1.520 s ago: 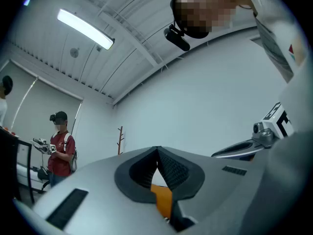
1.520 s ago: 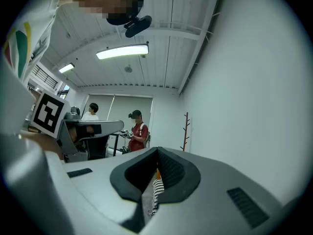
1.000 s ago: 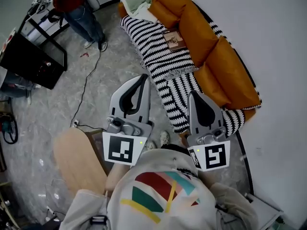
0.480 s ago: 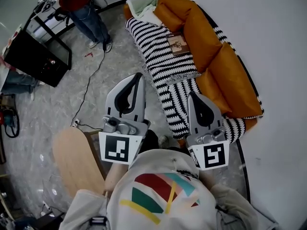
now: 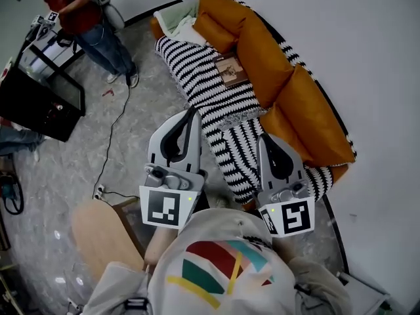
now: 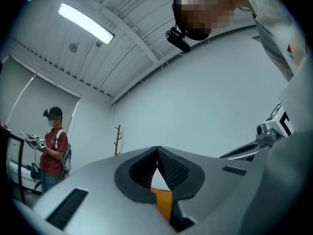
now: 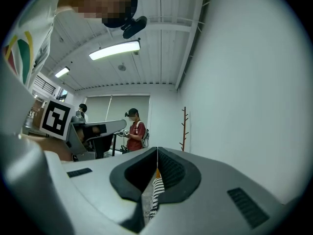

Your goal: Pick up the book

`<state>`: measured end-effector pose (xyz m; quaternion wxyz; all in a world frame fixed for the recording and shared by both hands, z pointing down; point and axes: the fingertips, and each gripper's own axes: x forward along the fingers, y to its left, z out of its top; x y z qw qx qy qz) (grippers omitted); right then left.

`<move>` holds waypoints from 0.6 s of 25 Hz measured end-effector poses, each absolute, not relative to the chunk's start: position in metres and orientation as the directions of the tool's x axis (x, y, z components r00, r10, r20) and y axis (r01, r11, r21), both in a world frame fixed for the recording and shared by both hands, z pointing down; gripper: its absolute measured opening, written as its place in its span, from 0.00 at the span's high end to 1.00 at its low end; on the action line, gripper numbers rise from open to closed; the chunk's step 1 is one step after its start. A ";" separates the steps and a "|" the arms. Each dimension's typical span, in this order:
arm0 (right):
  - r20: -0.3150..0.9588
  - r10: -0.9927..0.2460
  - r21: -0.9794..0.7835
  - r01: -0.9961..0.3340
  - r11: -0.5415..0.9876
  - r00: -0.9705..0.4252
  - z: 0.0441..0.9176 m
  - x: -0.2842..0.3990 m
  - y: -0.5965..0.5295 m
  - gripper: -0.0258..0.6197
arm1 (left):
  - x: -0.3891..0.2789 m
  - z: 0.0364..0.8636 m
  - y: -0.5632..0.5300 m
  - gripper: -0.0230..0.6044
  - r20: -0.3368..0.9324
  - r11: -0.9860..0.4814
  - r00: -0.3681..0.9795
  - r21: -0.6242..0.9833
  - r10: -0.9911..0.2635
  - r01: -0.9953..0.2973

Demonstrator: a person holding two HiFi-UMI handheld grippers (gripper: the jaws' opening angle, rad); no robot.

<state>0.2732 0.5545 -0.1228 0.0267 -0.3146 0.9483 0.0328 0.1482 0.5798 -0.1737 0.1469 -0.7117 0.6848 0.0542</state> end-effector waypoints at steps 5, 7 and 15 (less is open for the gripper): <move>-0.082 -0.628 0.051 -0.633 0.773 -0.774 -0.124 0.226 0.518 0.94 | 0.102 -0.170 0.540 0.95 -0.274 -0.064 0.100 -0.138 -0.957 -0.988; -0.081 -0.637 0.056 -0.641 0.765 -0.767 -0.131 0.192 0.502 0.94 | 0.067 -0.176 0.523 0.95 -0.280 -0.069 0.102 -0.127 -0.954 -0.990; -0.102 -0.679 0.029 -0.685 0.728 -0.727 -0.141 0.134 0.463 0.94 | -0.031 -0.186 0.480 0.95 -0.274 -0.080 0.108 -0.112 -0.956 -0.990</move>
